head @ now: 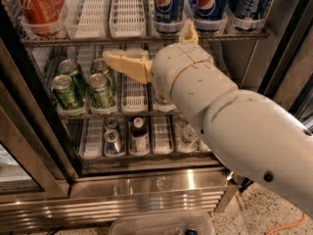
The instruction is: Pick pepsi can from top shelf of fridge
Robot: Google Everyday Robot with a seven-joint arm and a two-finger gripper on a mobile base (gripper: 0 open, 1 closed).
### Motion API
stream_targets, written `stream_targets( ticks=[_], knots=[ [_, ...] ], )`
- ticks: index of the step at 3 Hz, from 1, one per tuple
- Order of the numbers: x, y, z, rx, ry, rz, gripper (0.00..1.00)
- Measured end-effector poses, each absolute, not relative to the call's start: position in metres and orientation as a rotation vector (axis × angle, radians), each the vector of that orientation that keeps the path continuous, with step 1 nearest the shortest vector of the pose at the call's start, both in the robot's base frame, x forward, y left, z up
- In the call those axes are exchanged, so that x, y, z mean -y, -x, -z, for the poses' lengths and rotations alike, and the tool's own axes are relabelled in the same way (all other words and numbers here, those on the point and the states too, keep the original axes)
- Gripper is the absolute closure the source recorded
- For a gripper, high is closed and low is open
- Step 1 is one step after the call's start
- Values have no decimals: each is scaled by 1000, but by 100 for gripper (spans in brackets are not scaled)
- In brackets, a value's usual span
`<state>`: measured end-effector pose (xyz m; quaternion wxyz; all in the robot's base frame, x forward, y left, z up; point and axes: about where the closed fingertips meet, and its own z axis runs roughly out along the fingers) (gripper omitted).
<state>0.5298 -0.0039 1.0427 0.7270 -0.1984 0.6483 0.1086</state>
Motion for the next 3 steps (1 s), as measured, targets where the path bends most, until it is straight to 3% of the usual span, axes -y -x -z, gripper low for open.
stream_targets(
  ticks=[3],
  knots=[
    [-1,-538,-1046,-1415,380,-262,0]
  ],
)
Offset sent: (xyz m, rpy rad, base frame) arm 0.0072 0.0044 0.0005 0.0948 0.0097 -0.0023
